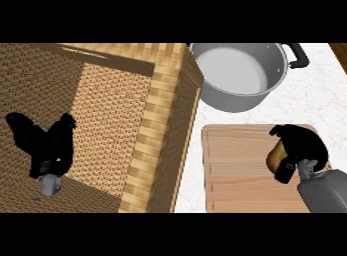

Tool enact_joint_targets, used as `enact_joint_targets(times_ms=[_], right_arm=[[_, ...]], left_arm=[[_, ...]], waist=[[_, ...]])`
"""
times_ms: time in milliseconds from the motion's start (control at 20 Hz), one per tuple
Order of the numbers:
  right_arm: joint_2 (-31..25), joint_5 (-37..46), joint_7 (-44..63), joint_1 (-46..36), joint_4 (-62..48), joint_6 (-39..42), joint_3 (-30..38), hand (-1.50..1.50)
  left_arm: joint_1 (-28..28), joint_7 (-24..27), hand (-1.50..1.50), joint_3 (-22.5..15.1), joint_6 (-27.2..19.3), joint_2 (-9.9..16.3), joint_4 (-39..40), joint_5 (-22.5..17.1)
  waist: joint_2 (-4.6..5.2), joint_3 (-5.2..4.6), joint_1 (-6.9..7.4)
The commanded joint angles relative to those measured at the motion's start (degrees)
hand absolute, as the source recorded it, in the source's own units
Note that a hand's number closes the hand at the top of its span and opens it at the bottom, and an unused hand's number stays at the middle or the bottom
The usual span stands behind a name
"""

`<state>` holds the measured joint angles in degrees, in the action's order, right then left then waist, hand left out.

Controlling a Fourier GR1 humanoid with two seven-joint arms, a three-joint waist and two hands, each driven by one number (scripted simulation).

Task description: Pick the pear from the cutting board and place it in the pot

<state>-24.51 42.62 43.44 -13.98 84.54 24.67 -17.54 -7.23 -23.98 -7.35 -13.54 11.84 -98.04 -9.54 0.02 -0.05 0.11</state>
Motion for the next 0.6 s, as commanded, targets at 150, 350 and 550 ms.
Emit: enact_joint_targets(times_ms=[150, 350, 550], right_arm=[[3.4, 4.8, -4.7, -0.7, -1.9, -4.5, -1.0, 1.50], [3.7, 5.0, -7.3, -1.1, -3.0, -4.5, 1.4, 1.50], [7.2, 1.2, -4.4, -4.2, -3.7, -7.5, 7.7, 1.50]], left_arm=[[4.3, 7.0, 0.00, -0.1, 4.1, -0.9, -0.9, 0.3], [-2.4, 4.2, 0.00, -0.3, 1.0, -2.9, 1.2, 3.4], [2.4, 5.4, 0.00, 0.6, 2.6, -1.1, -1.7, 2.6]], waist=[[-0.04, 0.04, 0.11], [-0.01, 0.05, -0.13], [-0.08, 0.04, 0.15]])
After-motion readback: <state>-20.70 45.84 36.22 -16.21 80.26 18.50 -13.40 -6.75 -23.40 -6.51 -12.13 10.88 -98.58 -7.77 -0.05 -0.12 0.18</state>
